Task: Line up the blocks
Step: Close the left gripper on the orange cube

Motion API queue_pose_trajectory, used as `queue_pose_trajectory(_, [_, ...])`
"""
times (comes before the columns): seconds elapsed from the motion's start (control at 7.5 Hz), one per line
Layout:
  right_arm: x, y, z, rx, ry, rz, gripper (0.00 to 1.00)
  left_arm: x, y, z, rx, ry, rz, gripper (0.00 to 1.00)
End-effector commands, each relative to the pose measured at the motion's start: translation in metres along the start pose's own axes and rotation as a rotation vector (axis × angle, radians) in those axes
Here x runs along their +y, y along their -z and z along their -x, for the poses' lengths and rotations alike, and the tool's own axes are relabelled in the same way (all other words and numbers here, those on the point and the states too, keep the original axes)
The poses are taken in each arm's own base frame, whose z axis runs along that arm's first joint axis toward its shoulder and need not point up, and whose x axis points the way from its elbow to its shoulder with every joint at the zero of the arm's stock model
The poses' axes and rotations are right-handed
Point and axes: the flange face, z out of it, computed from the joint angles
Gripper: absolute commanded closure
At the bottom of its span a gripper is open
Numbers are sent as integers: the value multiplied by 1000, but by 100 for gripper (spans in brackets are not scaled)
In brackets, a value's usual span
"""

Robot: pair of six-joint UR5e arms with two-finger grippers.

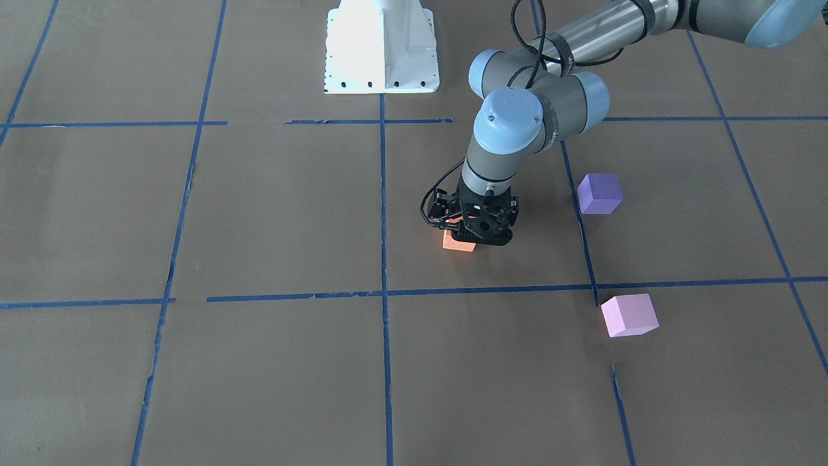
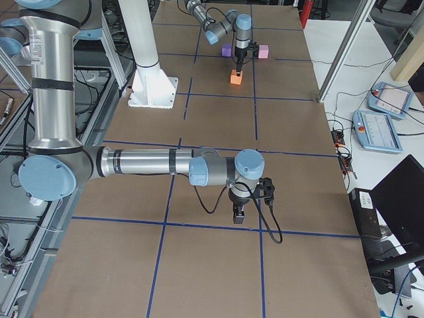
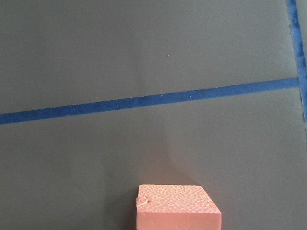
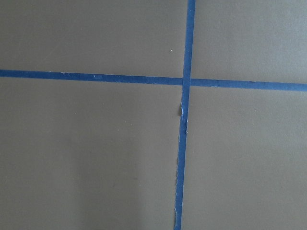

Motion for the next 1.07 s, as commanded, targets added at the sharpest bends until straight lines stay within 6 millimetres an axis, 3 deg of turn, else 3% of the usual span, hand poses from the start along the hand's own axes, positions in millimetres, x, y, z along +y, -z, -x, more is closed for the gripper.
queue_pose_trajectory(0.0, [0,0,0,-1,-1,0,0,7,-6,-7,4,-8,11,0])
queue_pose_trajectory(0.67, [0,0,0,-1,0,1,0,19,-40,-9,-22,-22,-21,0])
queue_pose_trajectory(0.8, [0,0,0,0,-1,0,0,19,-39,-9,-21,-19,-22,11])
queue_pose_trajectory(0.93, [-1,1,0,0,0,-1,0,19,-38,-8,-21,-17,-23,44])
